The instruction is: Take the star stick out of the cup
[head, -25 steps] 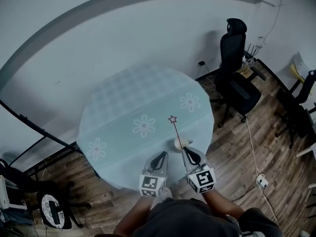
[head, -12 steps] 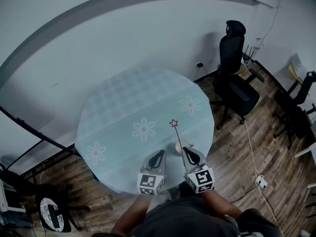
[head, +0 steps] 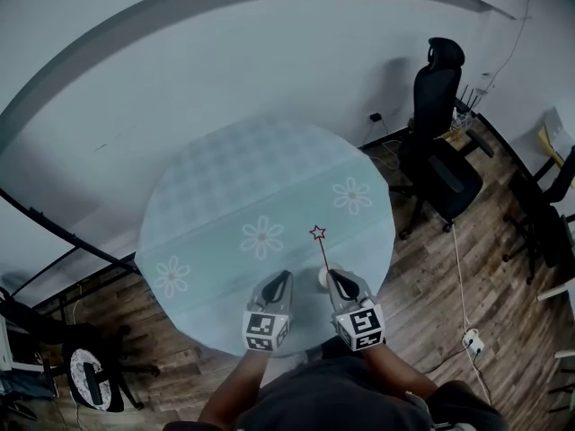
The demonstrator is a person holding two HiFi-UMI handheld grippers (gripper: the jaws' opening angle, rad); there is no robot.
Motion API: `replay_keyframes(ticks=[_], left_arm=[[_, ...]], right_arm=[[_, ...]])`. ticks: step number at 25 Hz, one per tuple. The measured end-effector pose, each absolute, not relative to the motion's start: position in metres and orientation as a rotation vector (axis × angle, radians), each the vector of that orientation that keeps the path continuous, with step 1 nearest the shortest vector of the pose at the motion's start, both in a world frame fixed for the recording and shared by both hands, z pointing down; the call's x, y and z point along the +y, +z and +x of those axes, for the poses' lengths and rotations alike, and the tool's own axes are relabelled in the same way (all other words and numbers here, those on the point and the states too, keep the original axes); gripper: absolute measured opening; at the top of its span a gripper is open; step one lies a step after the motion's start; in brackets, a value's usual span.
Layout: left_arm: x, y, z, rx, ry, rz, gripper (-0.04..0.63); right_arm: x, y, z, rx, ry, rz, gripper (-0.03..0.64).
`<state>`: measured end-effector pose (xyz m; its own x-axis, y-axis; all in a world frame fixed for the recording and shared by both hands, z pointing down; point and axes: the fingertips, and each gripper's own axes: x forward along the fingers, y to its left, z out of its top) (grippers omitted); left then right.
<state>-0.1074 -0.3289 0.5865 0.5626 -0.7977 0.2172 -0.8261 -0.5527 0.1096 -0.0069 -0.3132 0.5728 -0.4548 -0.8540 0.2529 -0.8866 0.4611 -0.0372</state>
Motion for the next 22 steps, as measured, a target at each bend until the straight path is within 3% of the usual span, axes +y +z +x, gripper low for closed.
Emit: replay_keyframes(ticks=[22], left_arm=[[-0.363, 0.63, -0.094, -1.428, 0.275, 2.444, 0.021]], right_arm=[[-0.374, 0.652, -0.004, -2.403, 0.381, 1.284, 0.04]])
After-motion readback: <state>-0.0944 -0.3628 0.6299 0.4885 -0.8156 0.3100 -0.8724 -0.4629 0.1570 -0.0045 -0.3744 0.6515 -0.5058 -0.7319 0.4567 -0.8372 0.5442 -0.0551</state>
